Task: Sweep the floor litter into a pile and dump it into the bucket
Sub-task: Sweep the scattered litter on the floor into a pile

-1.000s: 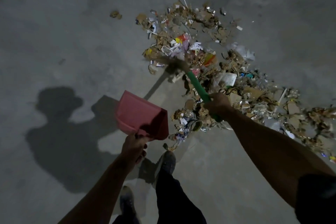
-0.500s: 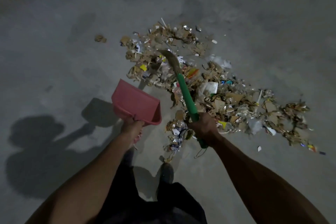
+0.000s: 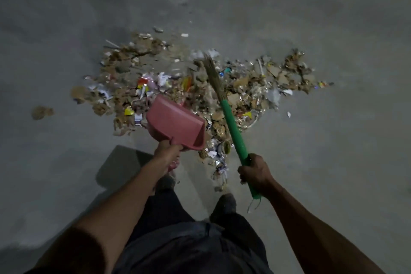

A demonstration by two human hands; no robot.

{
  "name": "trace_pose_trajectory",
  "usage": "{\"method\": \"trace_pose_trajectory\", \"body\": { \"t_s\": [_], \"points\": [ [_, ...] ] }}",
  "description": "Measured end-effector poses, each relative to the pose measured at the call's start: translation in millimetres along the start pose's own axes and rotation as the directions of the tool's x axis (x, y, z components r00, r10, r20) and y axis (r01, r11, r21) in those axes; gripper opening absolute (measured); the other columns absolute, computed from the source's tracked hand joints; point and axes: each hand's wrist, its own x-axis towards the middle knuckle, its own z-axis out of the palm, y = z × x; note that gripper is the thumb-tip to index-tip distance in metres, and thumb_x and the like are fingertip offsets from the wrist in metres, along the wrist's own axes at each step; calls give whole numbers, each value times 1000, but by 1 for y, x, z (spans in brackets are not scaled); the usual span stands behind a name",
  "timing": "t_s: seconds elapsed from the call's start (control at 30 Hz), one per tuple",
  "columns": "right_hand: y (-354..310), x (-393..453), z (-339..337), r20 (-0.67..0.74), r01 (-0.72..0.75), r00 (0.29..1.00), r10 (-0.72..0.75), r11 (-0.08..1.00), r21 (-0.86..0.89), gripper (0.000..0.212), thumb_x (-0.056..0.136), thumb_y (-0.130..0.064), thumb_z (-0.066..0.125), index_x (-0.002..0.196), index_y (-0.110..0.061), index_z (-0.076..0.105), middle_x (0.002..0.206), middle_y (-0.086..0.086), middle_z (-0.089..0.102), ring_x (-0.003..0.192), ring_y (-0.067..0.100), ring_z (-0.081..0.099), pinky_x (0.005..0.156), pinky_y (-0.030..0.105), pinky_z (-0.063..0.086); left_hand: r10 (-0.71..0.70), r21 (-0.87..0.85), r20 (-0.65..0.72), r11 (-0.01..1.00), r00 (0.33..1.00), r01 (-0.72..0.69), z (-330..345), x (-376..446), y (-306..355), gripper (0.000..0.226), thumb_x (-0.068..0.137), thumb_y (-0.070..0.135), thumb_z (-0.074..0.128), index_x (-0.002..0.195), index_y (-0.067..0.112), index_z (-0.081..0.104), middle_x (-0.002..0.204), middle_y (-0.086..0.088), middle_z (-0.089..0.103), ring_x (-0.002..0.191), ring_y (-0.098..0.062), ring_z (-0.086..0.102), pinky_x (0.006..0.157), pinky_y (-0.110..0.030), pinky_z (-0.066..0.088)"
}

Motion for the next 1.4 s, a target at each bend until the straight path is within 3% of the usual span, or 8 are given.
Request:
{"method": "trace_pose_trajectory", "body": {
  "t_s": [0.23, 0.33, 0.53, 0.67, 0.93, 1.13, 1.27, 1.4],
  "points": [
    [40, -69, 57, -105, -145, 976, 189, 934, 325, 35, 84, 9, 56, 111, -4, 40, 92, 22, 60, 74, 33, 68, 58, 39, 60, 19, 258, 168, 964, 986, -63, -18, -8, -11, 13, 88, 6, 60, 100, 4, 56, 66, -9, 50, 47, -16, 43, 33, -17, 29],
    [65, -96, 78, -126, -183, 958, 257, 889, 419, 33, 85, 9, 53, 112, -4, 39, 93, 19, 56, 79, 33, 67, 54, 36, 58, 3, 318, 218, 945, 976, -74, -15, -15, -24, 17, 89, 6, 60, 104, 1, 53, 67, -10, 48, 46, -16, 42, 33, -17, 27],
    [134, -134, 132, -142, -254, 914, 381, 808, 532, 29, 86, 4, 51, 112, -2, 39, 88, 17, 52, 61, 24, 59, 41, 26, 46, 29, 395, 266, 908, 963, -137, -13, -47, -61, 8, 88, 3, 55, 94, -1, 52, 60, -9, 43, 38, -14, 35, 33, -16, 24],
    [176, -163, 172, -100, -325, 867, 489, 705, 630, 26, 87, 4, 51, 111, 1, 41, 87, 17, 45, 56, 21, 47, 39, 24, 40, 31, 459, 262, 875, 964, -153, -17, -64, -90, 9, 88, 4, 56, 92, 0, 50, 58, -9, 43, 36, -14, 36, 32, -16, 25],
    [201, -184, 239, -16, -432, 762, 648, 527, 732, 14, 89, 4, 50, 99, -1, 42, 89, 20, 50, 61, 26, 54, 45, 30, 45, 6, 525, 286, 835, 958, -162, -40, -79, -119, 8, 88, 3, 57, 82, 2, 53, 59, -10, 44, 43, -17, 38, 35, -18, 27],
    [170, -141, 281, -22, -471, 812, 583, 676, 567, 18, 86, 0, 57, 101, 5, 49, 90, 21, 57, 57, 26, 59, 44, 30, 49, -9, 532, 248, 837, 969, -128, -69, -50, -122, 12, 85, 11, 63, 90, 1, 58, 64, -12, 51, 46, -20, 43, 45, -25, 35],
    [131, -83, 299, -92, -422, 870, 484, 829, 367, 23, 78, -12, 63, 96, -3, 51, 98, 22, 66, 81, 37, 70, 68, 49, 61, -1, 537, 241, 833, 971, -132, -98, -13, -114, 11, 87, 10, 60, 93, 2, 57, 67, -12, 51, 46, -19, 43, 41, -22, 35],
    [77, -32, 296, -125, -390, 901, 416, 902, 187, 26, 84, -12, 64, 105, -3, 52, 103, 18, 66, 88, 34, 70, 75, 46, 61, -5, 539, 254, 831, 967, -137, -138, 31, -101, 8, 90, 9, 55, 96, 4, 55, 67, -13, 50, 46, -19, 43, 43, -24, 36]
  ]
}}
